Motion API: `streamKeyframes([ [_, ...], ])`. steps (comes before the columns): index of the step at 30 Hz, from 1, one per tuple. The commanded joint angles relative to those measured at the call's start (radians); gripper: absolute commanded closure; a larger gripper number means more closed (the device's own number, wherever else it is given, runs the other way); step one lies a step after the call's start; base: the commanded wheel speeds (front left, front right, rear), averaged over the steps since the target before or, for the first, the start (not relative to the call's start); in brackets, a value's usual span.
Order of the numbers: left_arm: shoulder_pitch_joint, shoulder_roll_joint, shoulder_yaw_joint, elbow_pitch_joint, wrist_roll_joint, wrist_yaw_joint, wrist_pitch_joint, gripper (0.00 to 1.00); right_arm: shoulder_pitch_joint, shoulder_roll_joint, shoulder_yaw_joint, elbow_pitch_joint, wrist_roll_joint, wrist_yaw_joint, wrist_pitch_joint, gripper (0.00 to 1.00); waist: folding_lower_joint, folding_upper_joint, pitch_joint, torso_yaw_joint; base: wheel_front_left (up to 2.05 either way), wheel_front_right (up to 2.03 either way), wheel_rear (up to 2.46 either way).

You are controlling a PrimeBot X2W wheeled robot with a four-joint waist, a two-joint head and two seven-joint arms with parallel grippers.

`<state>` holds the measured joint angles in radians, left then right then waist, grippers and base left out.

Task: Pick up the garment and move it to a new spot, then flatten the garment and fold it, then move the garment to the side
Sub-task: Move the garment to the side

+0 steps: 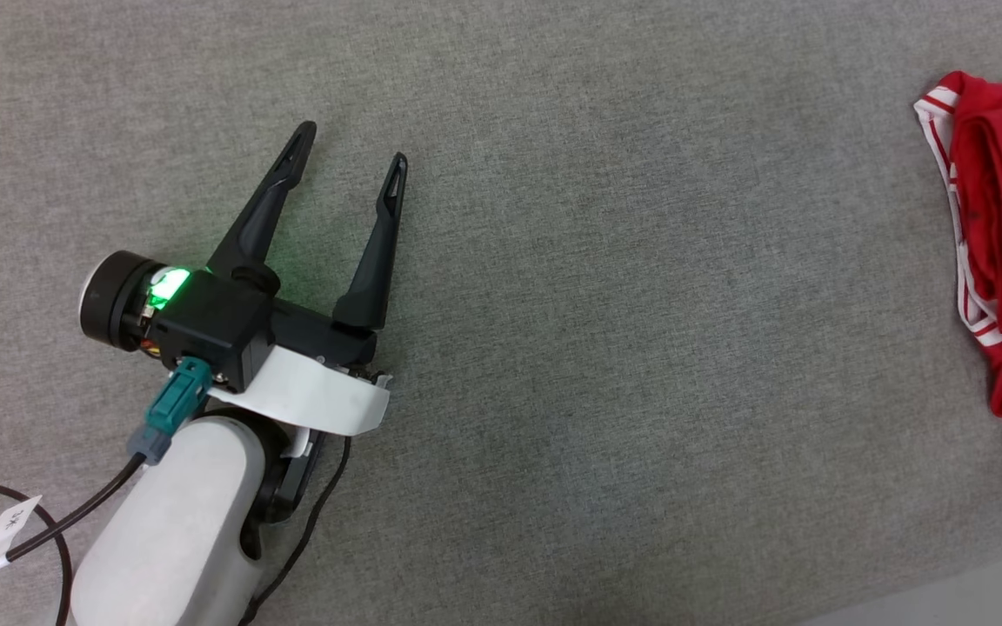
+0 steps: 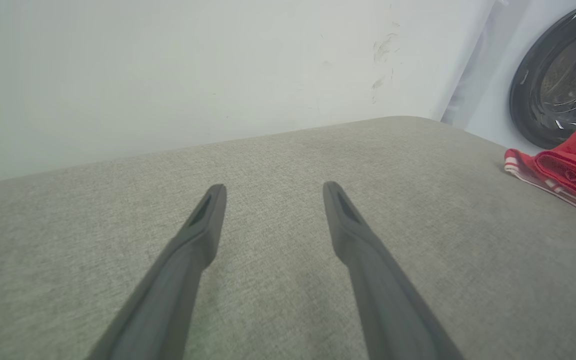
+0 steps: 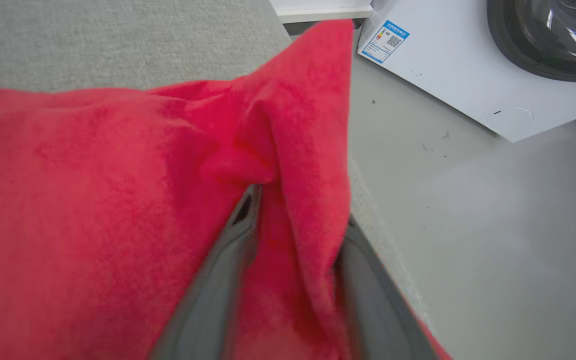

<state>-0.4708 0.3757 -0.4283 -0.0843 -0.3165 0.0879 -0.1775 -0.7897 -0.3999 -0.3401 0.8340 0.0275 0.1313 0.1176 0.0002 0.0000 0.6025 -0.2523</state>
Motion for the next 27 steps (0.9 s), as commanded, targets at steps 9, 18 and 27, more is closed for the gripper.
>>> streamKeyframes([
  [9, 0.04, -0.006, 0.003, 0.059, -0.032, 0.001, -0.029, 0.0, -0.027, 0.007, -0.041, 0.084, -0.076, -0.001, -0.107, 0.0, -0.0002, 0.0, -0.092, -0.01, 0.0, 0.0, 0.0],
  [18, 0.167, -0.058, 0.019, 0.14, -0.092, 0.028, -0.068, 0.0, 0.11, 0.033, 0.011, 0.003, -0.051, -0.001, -0.134, 0.0, -0.0002, 0.0, -0.317, 0.013, 0.0, 0.0, 0.0],
  [27, 0.302, -0.082, 0.052, 0.174, -0.138, 0.065, -0.08, 0.0, 0.375, 0.142, 0.109, -0.276, 0.041, -0.001, -0.11, 0.0, -0.0002, 0.0, -0.465, 0.083, 0.0, 0.0, 0.0],
])
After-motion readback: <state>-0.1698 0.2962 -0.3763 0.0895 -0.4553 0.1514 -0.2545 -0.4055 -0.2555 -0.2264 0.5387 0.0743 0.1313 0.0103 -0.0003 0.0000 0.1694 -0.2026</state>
